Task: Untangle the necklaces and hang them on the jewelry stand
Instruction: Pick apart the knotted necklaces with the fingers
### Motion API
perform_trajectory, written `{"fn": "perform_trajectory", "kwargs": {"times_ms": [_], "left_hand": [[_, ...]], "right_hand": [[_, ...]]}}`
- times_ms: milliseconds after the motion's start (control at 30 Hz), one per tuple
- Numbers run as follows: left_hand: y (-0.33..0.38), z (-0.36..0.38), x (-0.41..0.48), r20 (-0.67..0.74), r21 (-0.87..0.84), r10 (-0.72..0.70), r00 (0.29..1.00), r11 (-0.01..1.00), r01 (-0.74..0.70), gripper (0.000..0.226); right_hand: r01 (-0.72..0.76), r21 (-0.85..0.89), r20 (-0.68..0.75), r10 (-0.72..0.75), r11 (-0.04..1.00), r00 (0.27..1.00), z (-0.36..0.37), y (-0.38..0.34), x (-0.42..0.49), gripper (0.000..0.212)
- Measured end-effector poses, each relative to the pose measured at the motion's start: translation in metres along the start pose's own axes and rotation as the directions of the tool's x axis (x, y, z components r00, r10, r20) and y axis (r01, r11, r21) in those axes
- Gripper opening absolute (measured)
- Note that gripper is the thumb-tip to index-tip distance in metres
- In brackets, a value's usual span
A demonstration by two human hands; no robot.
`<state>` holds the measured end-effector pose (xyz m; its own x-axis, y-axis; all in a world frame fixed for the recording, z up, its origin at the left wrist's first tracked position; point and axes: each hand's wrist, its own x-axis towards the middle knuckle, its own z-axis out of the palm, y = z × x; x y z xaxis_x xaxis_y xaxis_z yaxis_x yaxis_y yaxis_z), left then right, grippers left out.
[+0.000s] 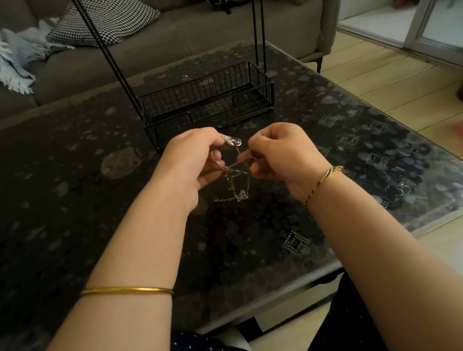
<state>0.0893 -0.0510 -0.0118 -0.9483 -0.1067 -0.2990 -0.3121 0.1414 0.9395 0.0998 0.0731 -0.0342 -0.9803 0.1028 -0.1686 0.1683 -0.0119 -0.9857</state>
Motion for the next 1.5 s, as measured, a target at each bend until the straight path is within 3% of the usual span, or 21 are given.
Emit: {"fn": "perform_trajectory", "kwargs": {"times_ms": [233, 367, 633, 900, 1100, 1300, 1500], "left_hand": [[0.003, -0.002, -0.006, 0.125, -0.192, -0.088, 0.988, 0.975, 0.111, 0.016], [0.003, -0.003, -0.006, 0.128, -0.128, -0.111, 0.986, 0.984, 0.127, 0.015], [0.002, -0.002, -0.006, 0.149, -0.055, -0.074, 0.986, 0.995, 0.083, 0.018], [0.003, 0.000, -0.011, 0.149, -0.031, -0.031, 0.988, 0.999, 0.036, 0.017], [0.004, 0.000, -0.012, 0.140, -0.007, 0.029, 0.990, 1.000, -0.028, 0.022], [0.003, 0.001, -0.010, 0.092, 0.016, 0.069, 0.993, 0.997, -0.071, 0.022], [0.002, 0.002, -0.011, 0.093, 0.068, 0.065, 0.994, 0.995, -0.071, 0.020]], "right_hand": [[0.020, -0.056, -0.017, -0.021, 0.998, 1.000, 0.002, 0.002, 0.000, 0.018], [0.035, -0.052, -0.045, -0.038, 0.998, 0.998, 0.001, 0.002, 0.000, 0.016], [0.030, -0.054, 0.079, -0.025, 0.998, 0.997, 0.003, -0.003, -0.004, 0.005], [0.150, -0.061, 0.060, -0.146, 0.987, 0.987, -0.001, -0.002, -0.004, 0.008], [0.105, -0.100, 0.107, -0.094, 0.989, 0.990, -0.002, -0.005, -0.005, 0.015], [0.043, -0.143, 0.253, -0.006, 0.989, 0.967, -0.005, -0.005, -0.007, 0.024], [0.061, -0.198, 0.174, -0.027, 0.978, 0.984, -0.006, -0.003, -0.004, 0.014]]}}
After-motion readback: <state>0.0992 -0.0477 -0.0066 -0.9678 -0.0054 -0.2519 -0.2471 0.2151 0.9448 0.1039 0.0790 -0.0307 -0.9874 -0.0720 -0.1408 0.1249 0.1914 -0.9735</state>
